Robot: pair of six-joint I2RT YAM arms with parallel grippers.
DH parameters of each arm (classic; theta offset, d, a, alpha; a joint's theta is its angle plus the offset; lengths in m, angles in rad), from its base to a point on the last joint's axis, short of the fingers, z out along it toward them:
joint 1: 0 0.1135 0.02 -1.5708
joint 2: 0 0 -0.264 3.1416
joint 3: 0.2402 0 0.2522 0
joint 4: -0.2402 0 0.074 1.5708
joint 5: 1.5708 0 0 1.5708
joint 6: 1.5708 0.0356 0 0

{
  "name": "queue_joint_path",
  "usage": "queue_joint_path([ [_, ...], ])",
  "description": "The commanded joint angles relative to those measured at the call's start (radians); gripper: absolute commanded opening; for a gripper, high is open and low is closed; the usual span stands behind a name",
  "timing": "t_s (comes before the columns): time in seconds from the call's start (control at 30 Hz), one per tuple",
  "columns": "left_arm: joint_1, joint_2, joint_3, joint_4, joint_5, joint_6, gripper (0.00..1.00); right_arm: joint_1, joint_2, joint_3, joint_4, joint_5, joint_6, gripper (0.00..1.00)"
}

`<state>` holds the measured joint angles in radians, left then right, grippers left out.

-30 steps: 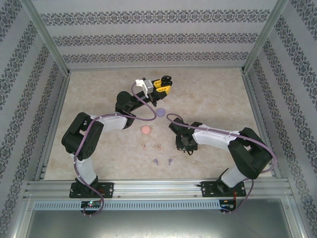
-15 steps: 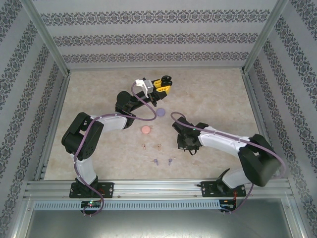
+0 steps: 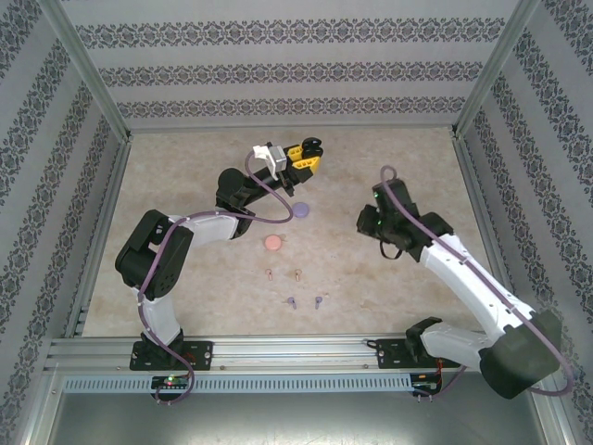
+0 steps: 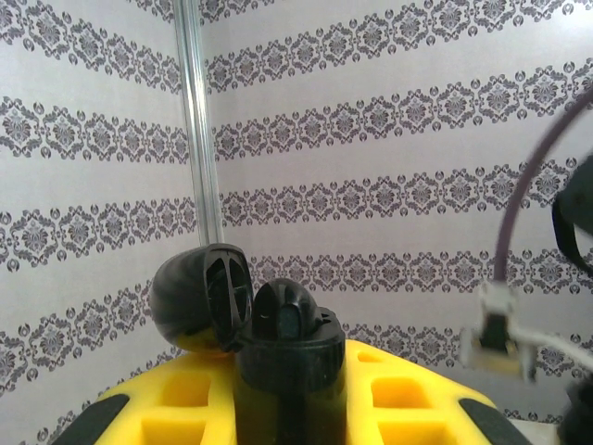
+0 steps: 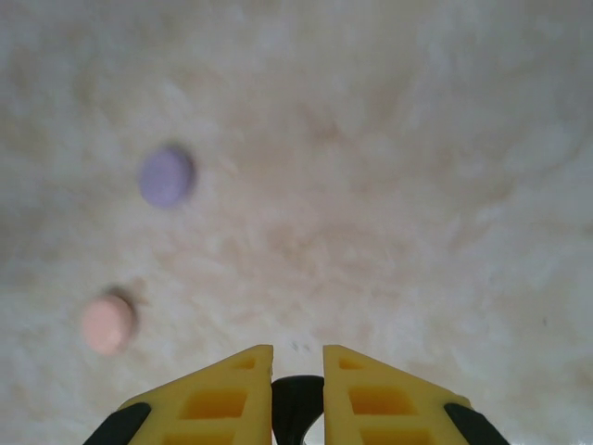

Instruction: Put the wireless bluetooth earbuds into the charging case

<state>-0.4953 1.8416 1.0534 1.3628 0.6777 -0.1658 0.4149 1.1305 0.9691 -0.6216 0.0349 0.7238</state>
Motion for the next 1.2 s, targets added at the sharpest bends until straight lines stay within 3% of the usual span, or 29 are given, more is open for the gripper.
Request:
queue_joint_path([
  [0.0,0.013,0.019,0.032,0.059,0.025,-0.023,0.0,-0.038,-0.015,0.111,-0.007,-0.04,-0.082,0.17],
  [0.23,0.011,0.038,0.055,0.058,0.064,-0.042,0.0,-0.07,0.049,0.369,0.067,-0.086,-0.169,0.17],
  [0.43,-0.006,0.059,0.091,0.059,0.083,-0.053,0.0,-0.069,0.101,0.49,0.181,-0.143,-0.193,0.18],
  [0.63,-0.019,0.088,0.13,0.06,0.089,-0.067,0.0,-0.053,0.129,0.508,0.266,-0.178,-0.2,0.18],
  [1.17,-0.037,0.117,0.169,0.059,0.089,-0.081,0.0,0.036,0.165,0.428,0.418,-0.121,-0.263,0.19],
])
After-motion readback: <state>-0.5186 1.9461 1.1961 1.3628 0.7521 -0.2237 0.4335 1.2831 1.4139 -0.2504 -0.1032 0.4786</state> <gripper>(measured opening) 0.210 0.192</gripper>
